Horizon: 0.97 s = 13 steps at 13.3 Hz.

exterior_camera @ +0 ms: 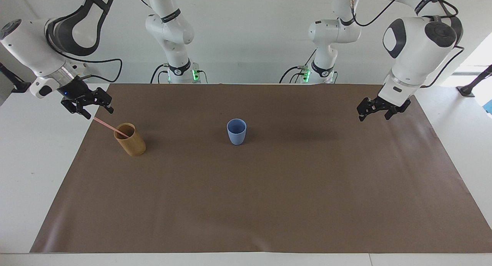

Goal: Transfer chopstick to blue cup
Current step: 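Release the blue cup and draw the left gripper back to rest, then grasp the pink chopstick in the yellow cup with the right gripper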

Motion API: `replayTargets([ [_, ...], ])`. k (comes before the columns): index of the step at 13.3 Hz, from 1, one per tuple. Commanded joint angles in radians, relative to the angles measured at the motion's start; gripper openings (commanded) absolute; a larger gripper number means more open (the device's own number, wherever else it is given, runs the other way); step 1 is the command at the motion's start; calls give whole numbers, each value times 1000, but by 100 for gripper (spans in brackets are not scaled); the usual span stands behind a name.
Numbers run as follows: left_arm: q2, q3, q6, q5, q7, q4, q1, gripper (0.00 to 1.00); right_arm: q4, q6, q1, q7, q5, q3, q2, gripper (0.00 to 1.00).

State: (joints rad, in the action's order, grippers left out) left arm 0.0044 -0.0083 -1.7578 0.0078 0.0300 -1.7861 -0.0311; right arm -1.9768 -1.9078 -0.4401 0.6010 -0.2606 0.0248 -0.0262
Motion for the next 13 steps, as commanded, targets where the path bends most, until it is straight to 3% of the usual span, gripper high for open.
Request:
replayTargets([
  [1, -38, -6, 41, -9, -28, 20, 39, 100, -13, -13, -14, 31, -37, 6, -9, 54],
  [5, -21, -9, 199, -9, -28, 198, 49, 100, -7, -23, -14, 29, -49, 6, -4, 54],
  [9, -32, -12, 286, -23, -30, 273, 49, 100, -5, -40, -15, 29, -48, 4, 6, 54],
  [13, -50, -10, 317, -45, -22, 275, 49, 100, 3, -80, -15, 49, -46, 4, 19, 54],
])
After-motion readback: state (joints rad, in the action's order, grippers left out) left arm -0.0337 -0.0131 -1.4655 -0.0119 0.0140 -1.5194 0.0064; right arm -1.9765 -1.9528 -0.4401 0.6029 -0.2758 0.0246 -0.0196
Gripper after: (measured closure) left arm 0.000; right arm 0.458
